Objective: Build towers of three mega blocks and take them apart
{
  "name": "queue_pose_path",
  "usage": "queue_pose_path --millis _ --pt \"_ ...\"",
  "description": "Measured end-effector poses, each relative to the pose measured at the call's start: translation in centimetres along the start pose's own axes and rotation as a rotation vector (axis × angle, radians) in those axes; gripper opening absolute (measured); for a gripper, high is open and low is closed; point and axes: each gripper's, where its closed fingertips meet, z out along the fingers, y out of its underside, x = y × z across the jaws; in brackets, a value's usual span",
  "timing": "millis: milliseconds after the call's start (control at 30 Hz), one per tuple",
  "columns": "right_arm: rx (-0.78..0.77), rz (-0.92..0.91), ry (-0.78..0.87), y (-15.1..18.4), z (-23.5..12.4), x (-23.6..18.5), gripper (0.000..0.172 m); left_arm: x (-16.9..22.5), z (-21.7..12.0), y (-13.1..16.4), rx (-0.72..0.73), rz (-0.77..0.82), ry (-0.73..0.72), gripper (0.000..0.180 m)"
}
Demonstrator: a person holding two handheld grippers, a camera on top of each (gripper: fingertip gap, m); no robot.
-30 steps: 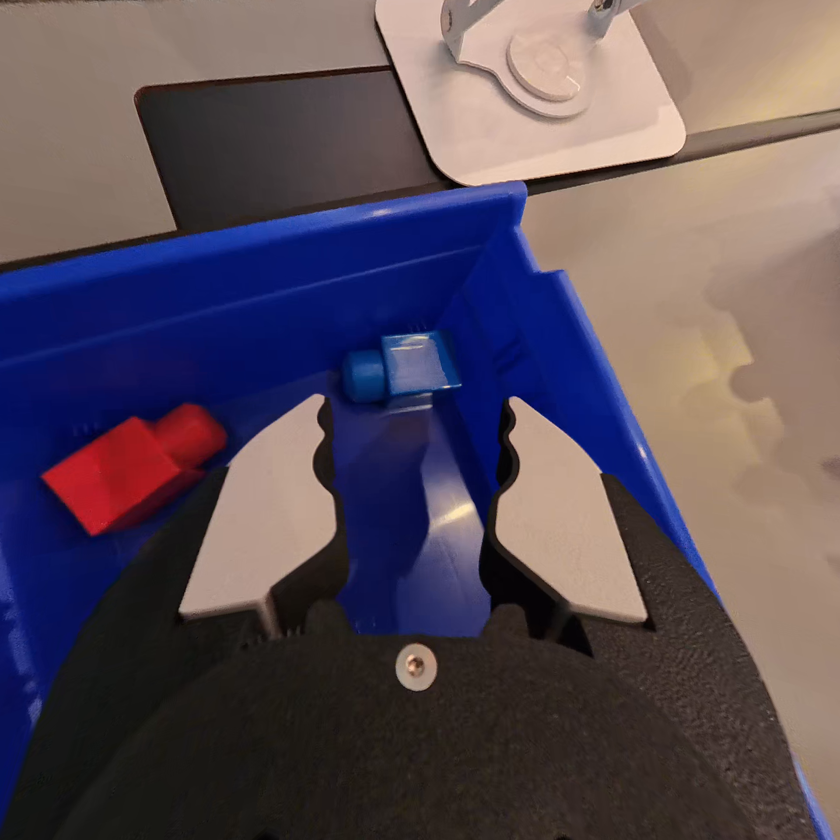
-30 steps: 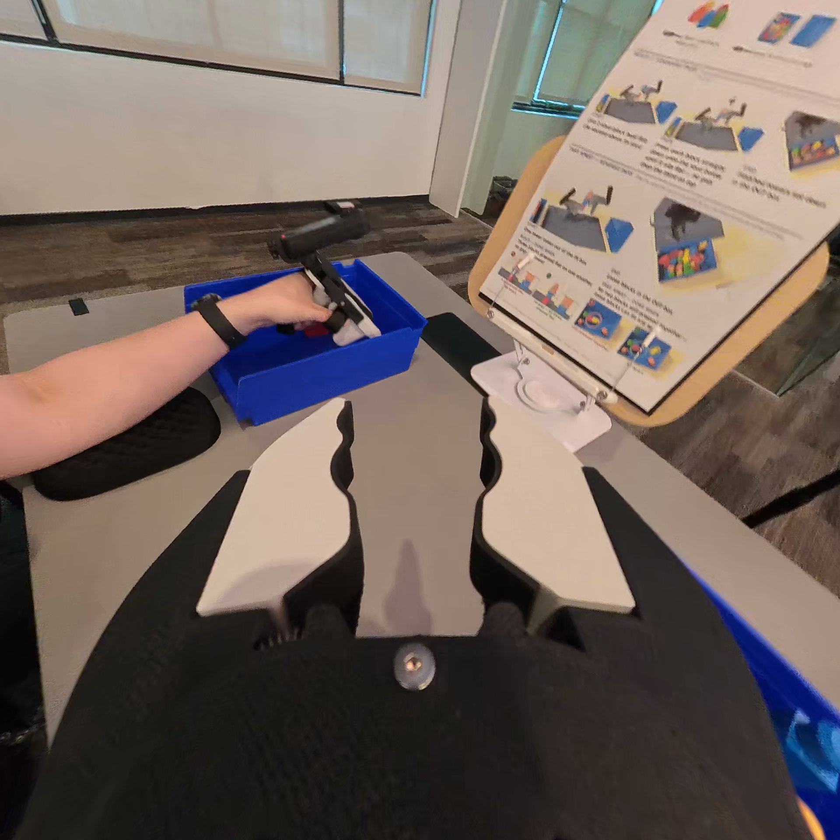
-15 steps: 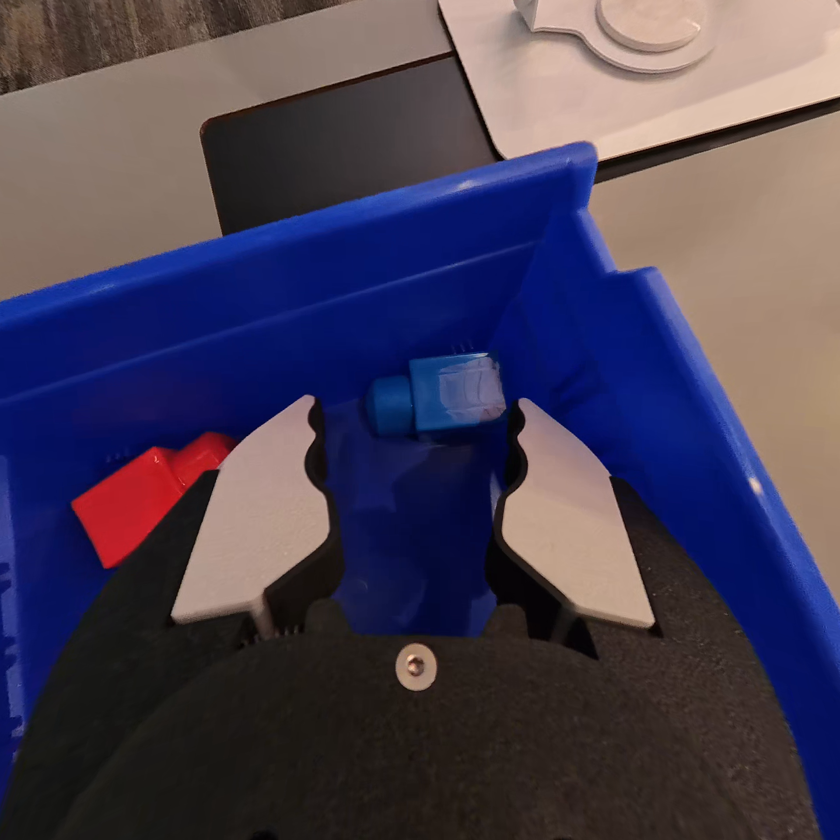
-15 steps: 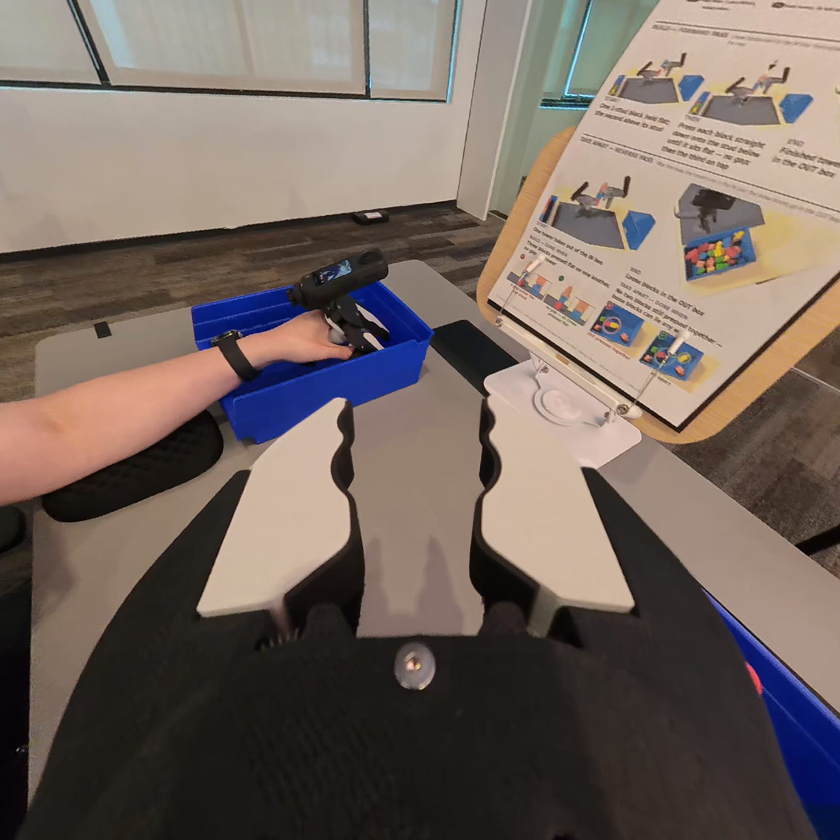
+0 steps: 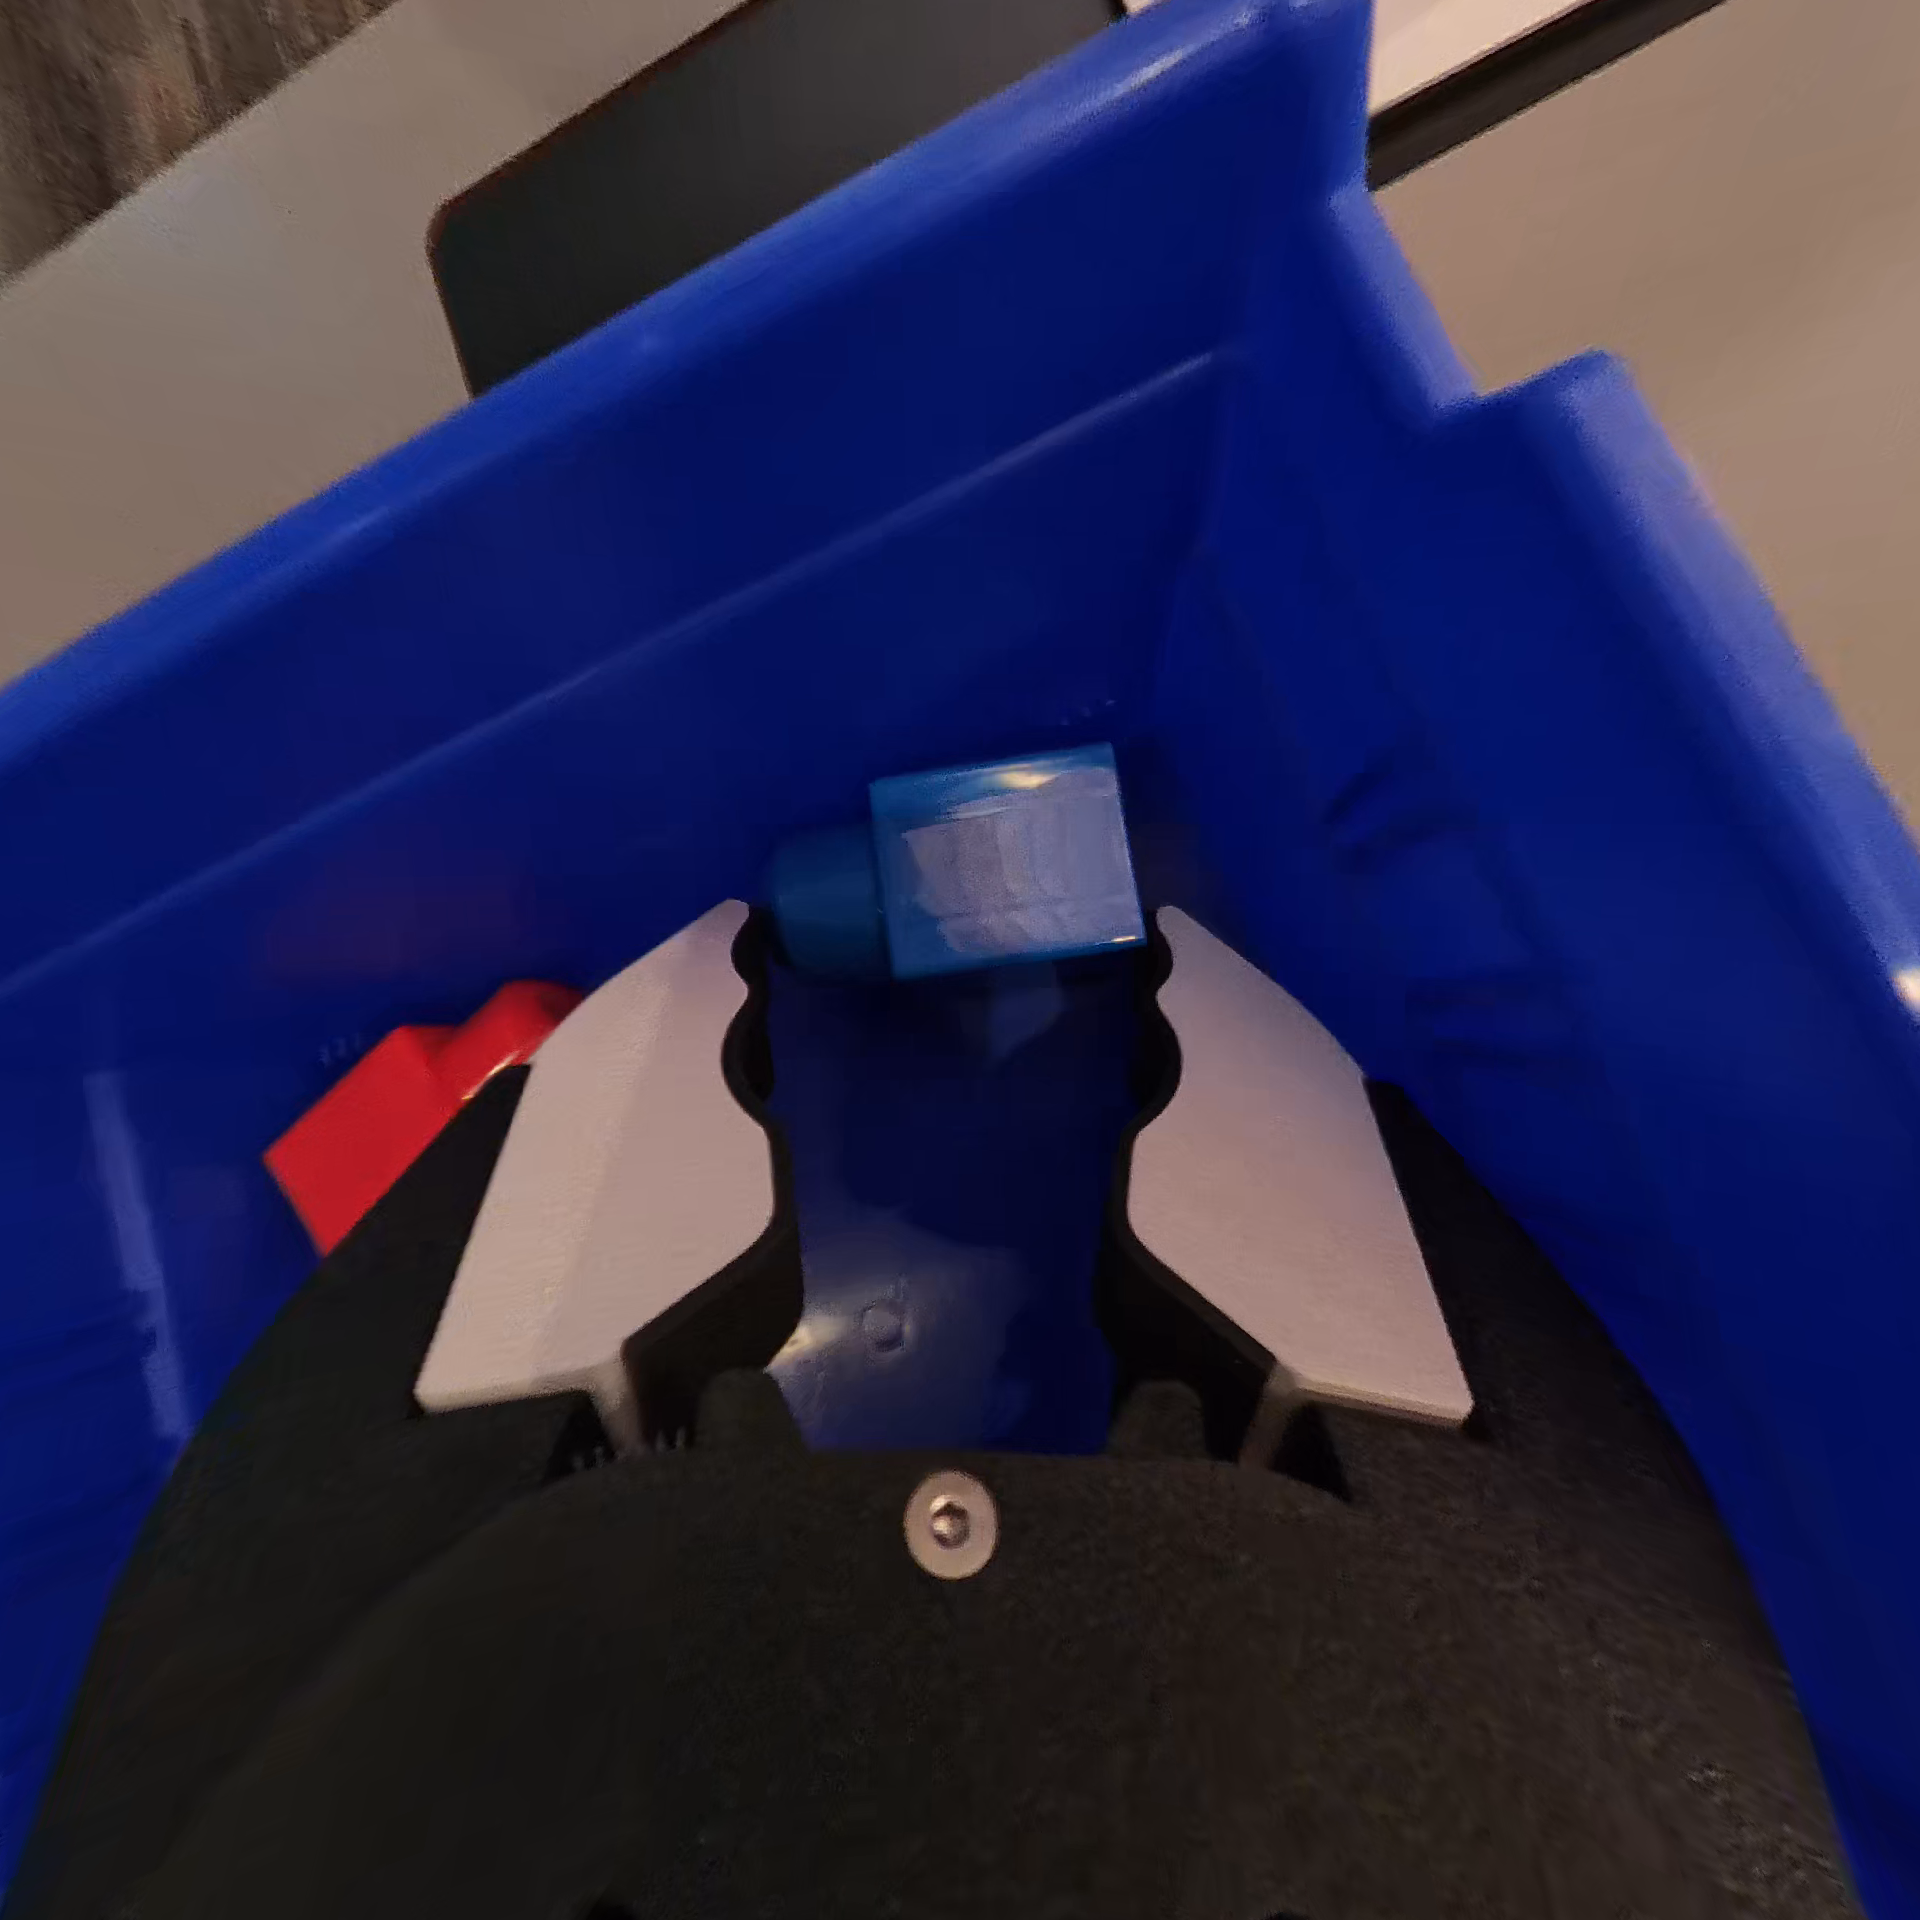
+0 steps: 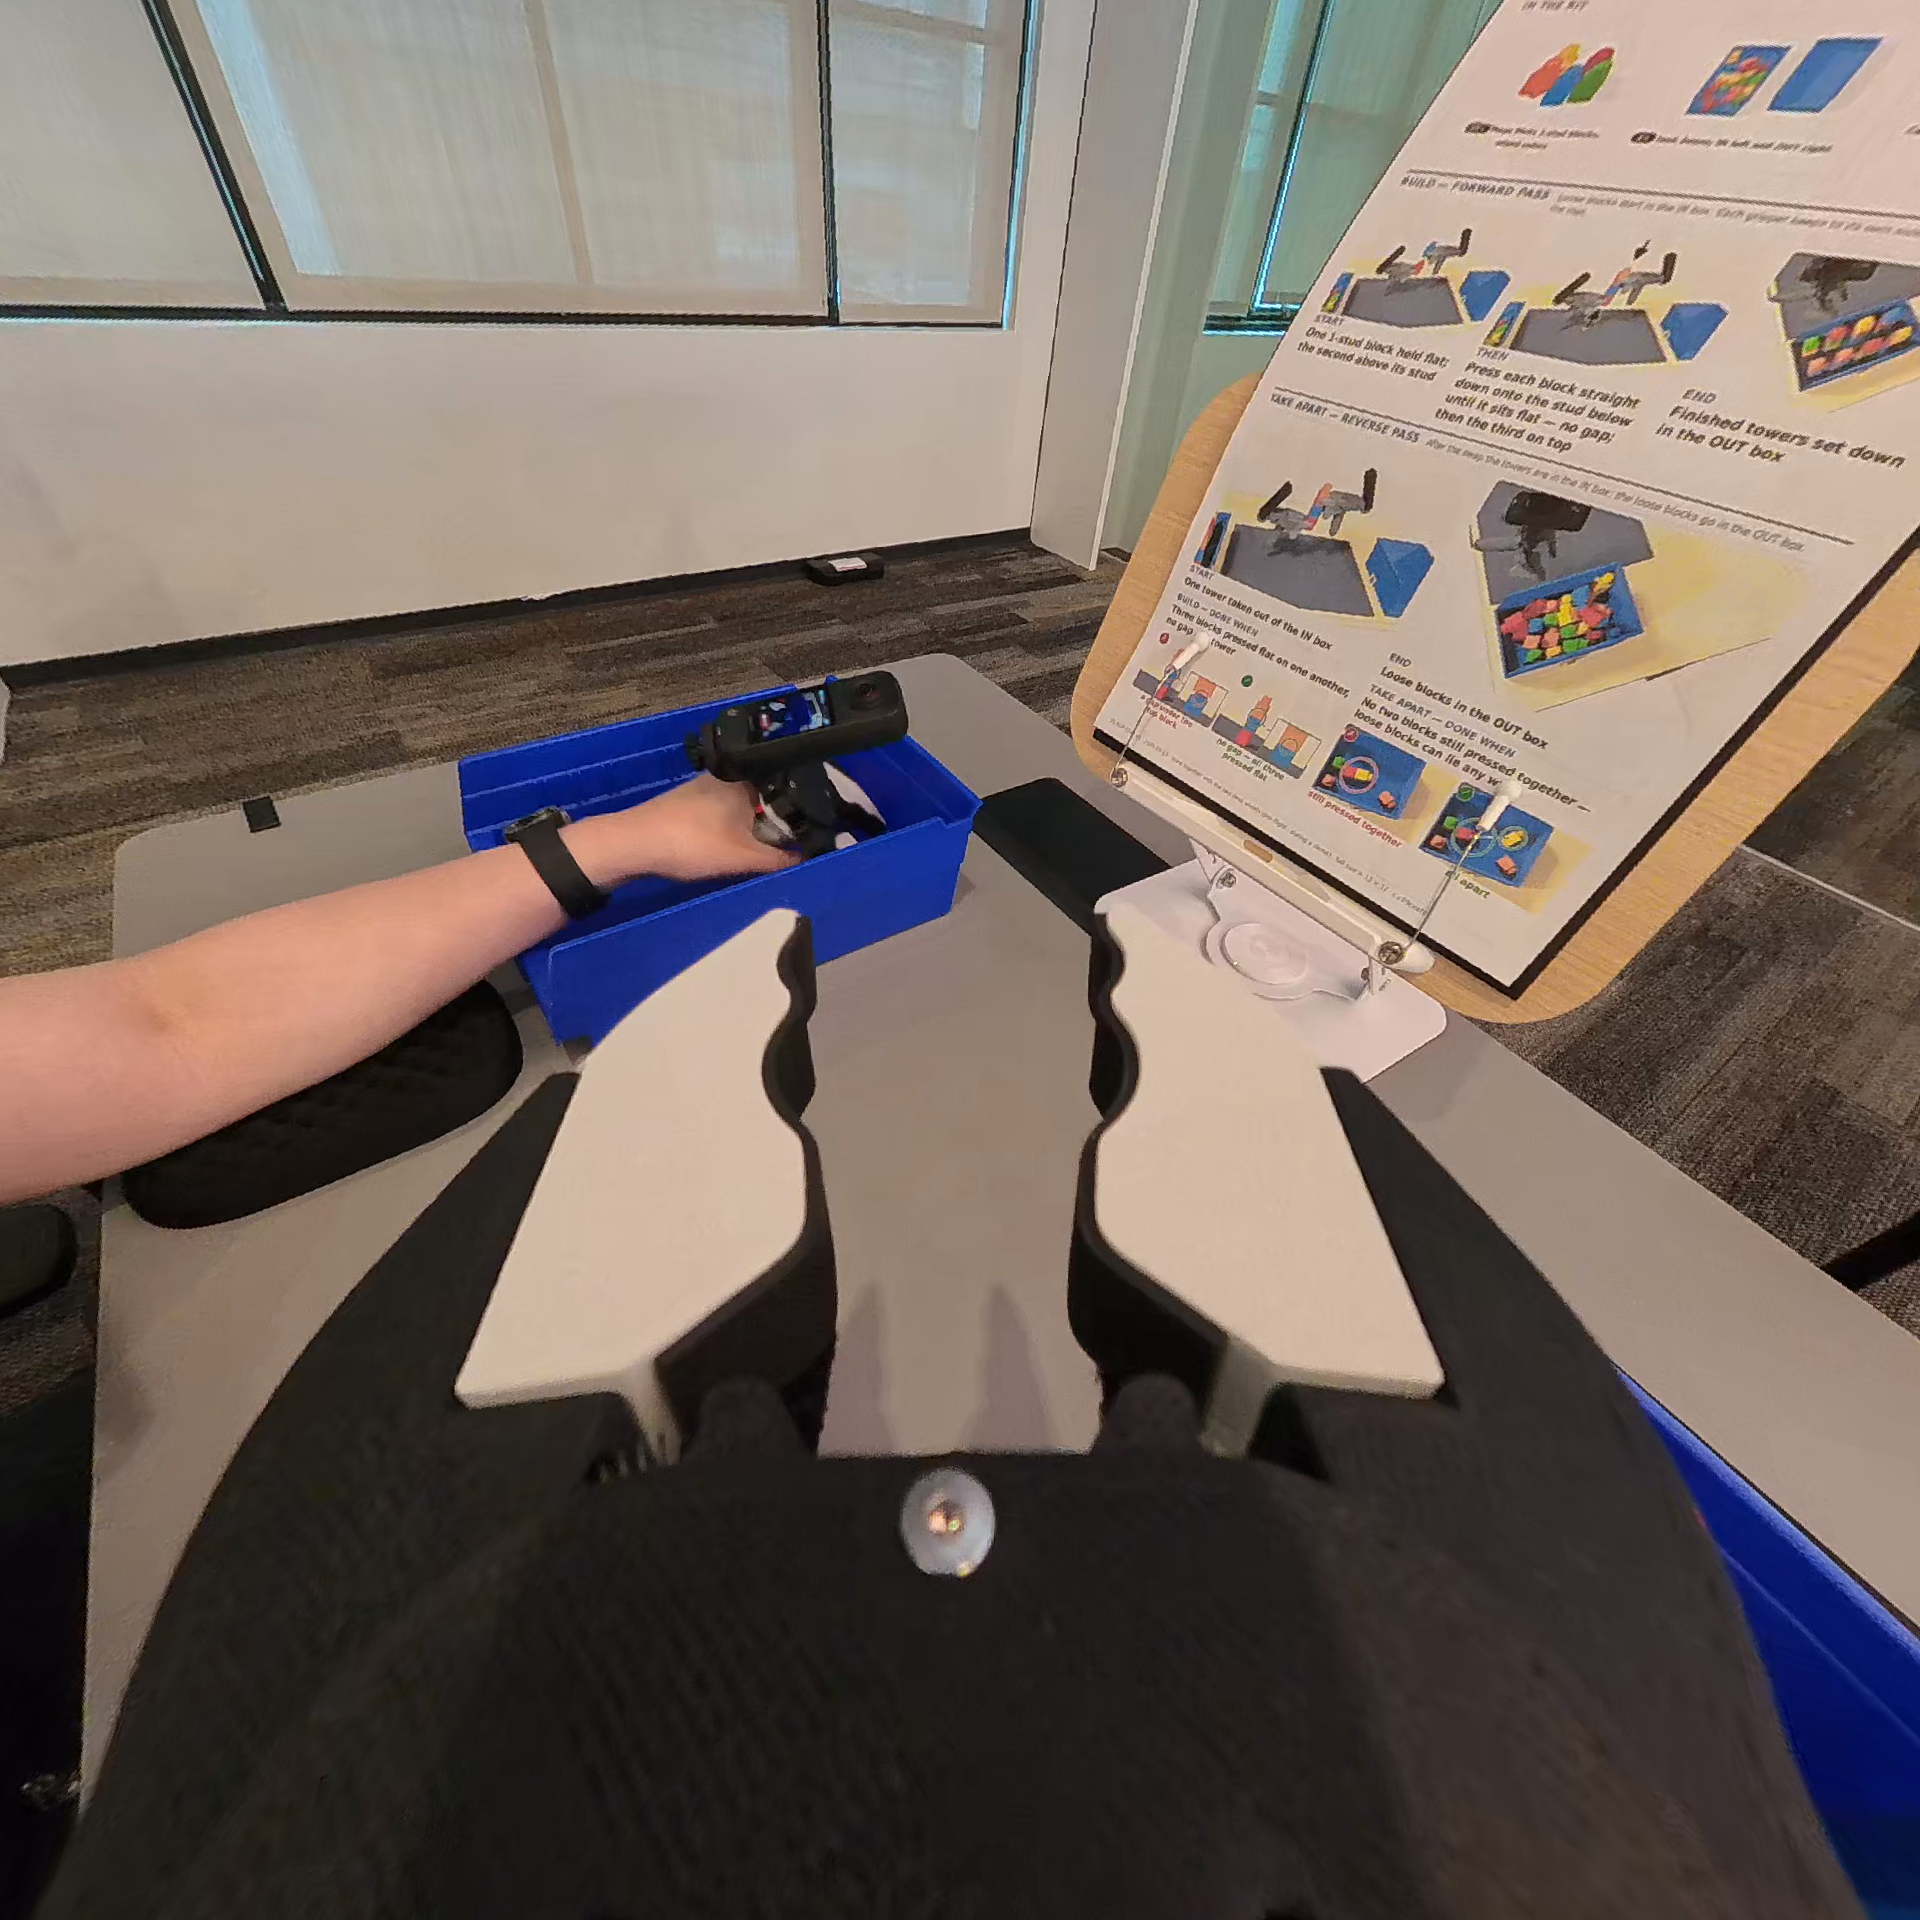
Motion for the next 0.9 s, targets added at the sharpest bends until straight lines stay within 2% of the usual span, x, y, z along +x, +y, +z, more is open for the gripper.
queue_pose_path --millis 133,267,333,400,433,533,667,833,900 --pt "-0.032 -0.003 -0.009 0.8 1.0 -0.1 0.051 -1.6 -1.9 -0.7 0.048 -0.007 -0.019 0.068" --pt "-0.063 0.025 -0.072 1.9 3.1 -0.7 0.051 -2.2 -7.0 -3.4 0.206 0.025 0.057 0.068" --pt "-0.072 0.084 -0.152 2.7 4.8 -1.6 0.051 0.3 -10.9 -5.3 0.340 0.156 0.174 0.068" --pt "-0.091 0.164 -0.219 3.8 6.9 -2.3 0.055 2.4 -14.3 -6.7 0.438 0.268 0.200 0.067" --pt "-0.100 0.203 -0.246 4.4 8.1 -2.7 0.061 4.2 -15.8 -7.1 0.469 0.331 0.237 0.067" --pt "-0.088 0.331 -0.354 5.8 11.0 -4.1 0.062 10.3 -19.3 -8.0 0.562 0.553 0.308 0.067" --pt "-0.045 0.550 -0.449 6.8 13.2 -4.9 0.062 16.7 -21.6 -8.1 0.613 0.734 0.366 0.067" --pt "-0.098 0.658 -0.539 8.6 14.4 -6.0 0.064 20.1 -22.9 -7.6 0.636 0.788 0.455 0.067" --pt "-0.116 0.669 -0.616 8.6 14.1 -6.9 0.042 20.4 -22.8 -7.4 0.632 0.804 0.457 0.067"
